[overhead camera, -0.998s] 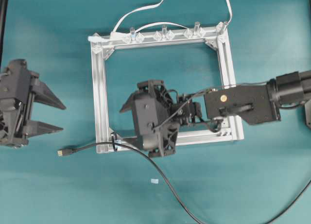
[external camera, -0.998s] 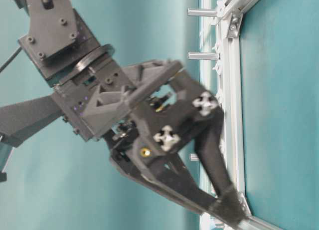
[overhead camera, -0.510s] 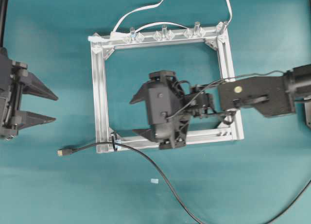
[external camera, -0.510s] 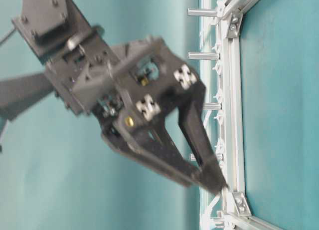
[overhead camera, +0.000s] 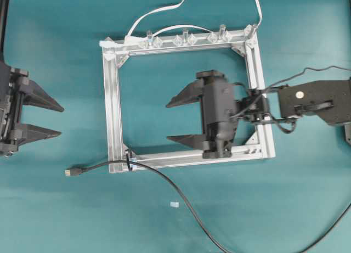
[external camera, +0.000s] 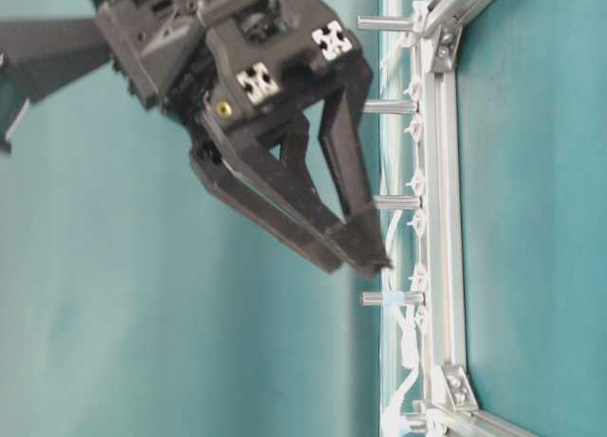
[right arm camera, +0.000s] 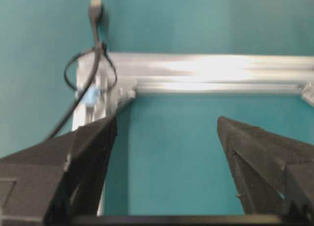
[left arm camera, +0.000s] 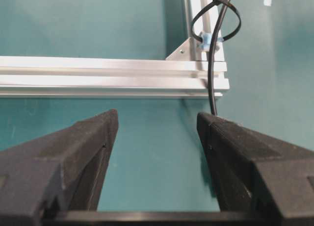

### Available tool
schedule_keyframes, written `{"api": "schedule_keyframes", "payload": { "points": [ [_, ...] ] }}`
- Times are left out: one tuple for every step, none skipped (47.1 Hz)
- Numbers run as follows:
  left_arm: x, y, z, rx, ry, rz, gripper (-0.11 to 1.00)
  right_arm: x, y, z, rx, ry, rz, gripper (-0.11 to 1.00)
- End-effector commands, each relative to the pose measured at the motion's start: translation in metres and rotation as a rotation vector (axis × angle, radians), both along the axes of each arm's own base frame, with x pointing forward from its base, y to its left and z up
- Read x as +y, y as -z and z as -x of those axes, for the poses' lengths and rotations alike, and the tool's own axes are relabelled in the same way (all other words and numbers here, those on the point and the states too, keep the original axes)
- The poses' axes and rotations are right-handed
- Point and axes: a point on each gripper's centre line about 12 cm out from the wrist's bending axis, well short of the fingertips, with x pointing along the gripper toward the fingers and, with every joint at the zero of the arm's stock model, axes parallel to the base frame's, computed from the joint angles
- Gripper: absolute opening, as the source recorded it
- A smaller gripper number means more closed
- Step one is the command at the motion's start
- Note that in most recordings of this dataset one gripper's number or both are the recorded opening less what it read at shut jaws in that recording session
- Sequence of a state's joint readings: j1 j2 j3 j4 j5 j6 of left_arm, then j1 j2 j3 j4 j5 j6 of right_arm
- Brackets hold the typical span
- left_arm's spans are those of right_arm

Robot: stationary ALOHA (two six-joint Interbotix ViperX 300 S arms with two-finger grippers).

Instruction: Insert the wire through the string loop located on the left side.

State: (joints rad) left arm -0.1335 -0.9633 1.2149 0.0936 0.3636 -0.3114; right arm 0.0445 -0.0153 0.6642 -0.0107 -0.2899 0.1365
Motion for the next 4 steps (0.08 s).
{"api": "schedule_keyframes", "payload": {
  "points": [
    [0.0005, -0.0057, -0.003, -0.018, 0.002, -0.008, 0.68, -0.0014, -0.0164, 0.0044, -0.118, 0.004, -0.011, 0.84],
    [0.0005, -0.0052, -0.0028, -0.016, 0.002, -0.008, 0.68, -0.0014, -0.016, 0.0055, -0.13, 0.005, -0.013, 0.84],
    [0.0005, -0.0052, -0.0028, -0.016, 0.002, -0.008, 0.68, -0.0014, -0.0158, 0.0063, -0.141, 0.005, -0.014, 0.84],
    [0.0008, -0.0057, -0.003, -0.018, 0.0, -0.008, 0.68, -0.0014, -0.0147, 0.0066, -0.148, 0.004, -0.014, 0.84]
  ]
}}
